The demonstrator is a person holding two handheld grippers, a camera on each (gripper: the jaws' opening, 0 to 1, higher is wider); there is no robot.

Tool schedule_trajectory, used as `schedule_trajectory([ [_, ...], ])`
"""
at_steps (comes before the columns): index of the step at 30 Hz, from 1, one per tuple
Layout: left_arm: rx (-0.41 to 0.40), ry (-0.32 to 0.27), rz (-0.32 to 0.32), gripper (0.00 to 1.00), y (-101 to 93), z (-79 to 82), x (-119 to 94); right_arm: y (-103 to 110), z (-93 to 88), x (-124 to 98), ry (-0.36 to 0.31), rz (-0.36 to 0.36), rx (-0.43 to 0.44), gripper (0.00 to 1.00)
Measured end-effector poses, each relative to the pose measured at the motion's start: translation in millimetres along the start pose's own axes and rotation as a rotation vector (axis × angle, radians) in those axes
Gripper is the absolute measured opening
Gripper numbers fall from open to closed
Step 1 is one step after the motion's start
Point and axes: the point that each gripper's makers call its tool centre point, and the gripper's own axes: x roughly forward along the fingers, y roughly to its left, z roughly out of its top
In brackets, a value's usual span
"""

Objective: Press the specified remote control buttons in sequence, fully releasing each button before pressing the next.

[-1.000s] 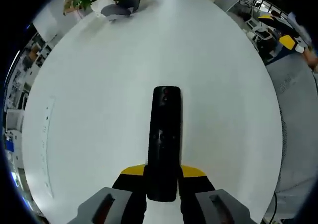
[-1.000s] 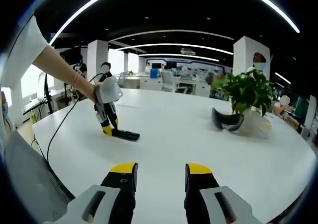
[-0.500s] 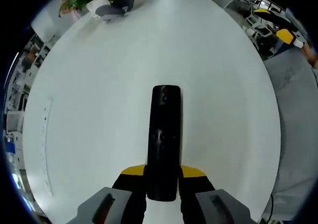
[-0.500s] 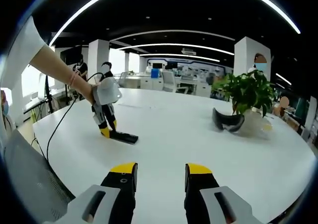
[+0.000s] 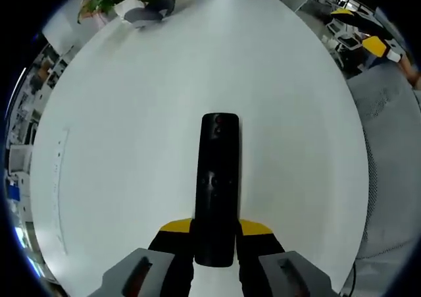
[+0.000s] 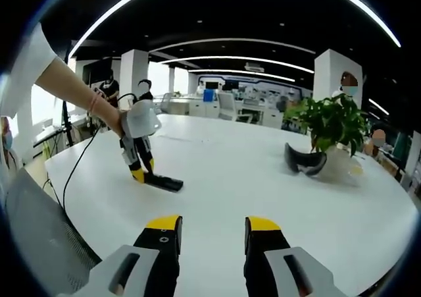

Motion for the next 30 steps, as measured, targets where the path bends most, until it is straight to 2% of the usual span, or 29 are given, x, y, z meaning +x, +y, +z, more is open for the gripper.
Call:
schedule_trajectory([
  [13,-0.039,-0.041,0.008,0.23,-17.3,-3.8,-2,2,-1.0,1,0.011,0.006,-0.011,0.36],
  [30,-0.021,-0.039,0.004,0.23,-49.0,-8.7,-3,4,-2.0,0,0.013,0.011,-0.017,0.36],
])
